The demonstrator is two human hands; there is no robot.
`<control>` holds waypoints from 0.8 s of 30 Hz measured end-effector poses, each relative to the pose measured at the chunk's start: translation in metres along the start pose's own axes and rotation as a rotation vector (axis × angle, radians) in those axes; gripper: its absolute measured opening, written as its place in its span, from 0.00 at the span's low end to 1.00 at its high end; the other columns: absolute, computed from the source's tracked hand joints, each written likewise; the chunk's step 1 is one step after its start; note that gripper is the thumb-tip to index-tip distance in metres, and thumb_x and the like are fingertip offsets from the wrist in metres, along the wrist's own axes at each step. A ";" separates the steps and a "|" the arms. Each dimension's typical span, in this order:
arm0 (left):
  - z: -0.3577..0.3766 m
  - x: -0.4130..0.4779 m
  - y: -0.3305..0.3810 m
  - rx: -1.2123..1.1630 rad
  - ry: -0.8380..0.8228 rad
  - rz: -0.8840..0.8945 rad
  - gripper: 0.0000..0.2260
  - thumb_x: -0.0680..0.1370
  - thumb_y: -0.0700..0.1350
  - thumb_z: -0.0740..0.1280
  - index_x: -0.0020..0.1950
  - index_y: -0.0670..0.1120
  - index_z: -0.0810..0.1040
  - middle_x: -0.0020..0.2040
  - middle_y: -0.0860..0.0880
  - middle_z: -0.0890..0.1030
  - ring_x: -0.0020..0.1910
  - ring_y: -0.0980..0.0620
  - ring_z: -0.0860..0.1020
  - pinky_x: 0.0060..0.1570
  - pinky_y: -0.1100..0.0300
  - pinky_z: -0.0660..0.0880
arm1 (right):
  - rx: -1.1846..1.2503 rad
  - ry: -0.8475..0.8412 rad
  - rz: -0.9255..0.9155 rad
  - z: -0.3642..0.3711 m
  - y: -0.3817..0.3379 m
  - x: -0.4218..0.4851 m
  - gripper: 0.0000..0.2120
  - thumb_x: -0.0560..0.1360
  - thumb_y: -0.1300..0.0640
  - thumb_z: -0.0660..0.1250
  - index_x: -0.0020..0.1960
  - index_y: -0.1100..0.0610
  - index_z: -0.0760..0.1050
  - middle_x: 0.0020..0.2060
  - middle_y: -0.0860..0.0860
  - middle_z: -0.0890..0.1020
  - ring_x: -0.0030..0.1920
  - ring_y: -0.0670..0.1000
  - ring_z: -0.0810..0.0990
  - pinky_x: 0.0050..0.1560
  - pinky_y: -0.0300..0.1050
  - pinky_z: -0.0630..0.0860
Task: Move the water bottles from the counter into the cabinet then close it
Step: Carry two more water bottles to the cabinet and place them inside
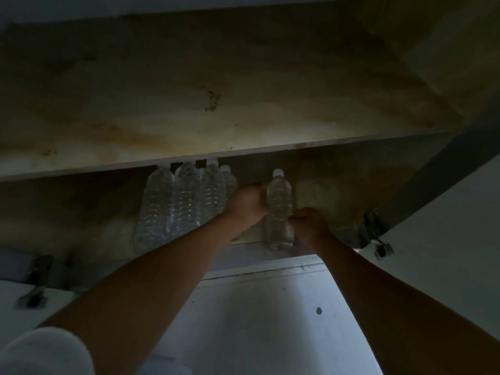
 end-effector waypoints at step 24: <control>-0.100 -0.131 -0.166 0.232 0.199 -0.034 0.24 0.77 0.58 0.65 0.68 0.46 0.77 0.67 0.43 0.78 0.65 0.42 0.74 0.60 0.47 0.75 | -0.076 -0.044 -0.148 0.072 -0.058 0.010 0.14 0.79 0.63 0.64 0.64 0.60 0.78 0.58 0.59 0.83 0.59 0.60 0.80 0.57 0.46 0.74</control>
Point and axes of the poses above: each hand's wrist, its own x-axis towards the middle knuckle, its own z-axis out of the palm, y = z × x, the point moved 9 cm from there along x, towards the middle knuckle
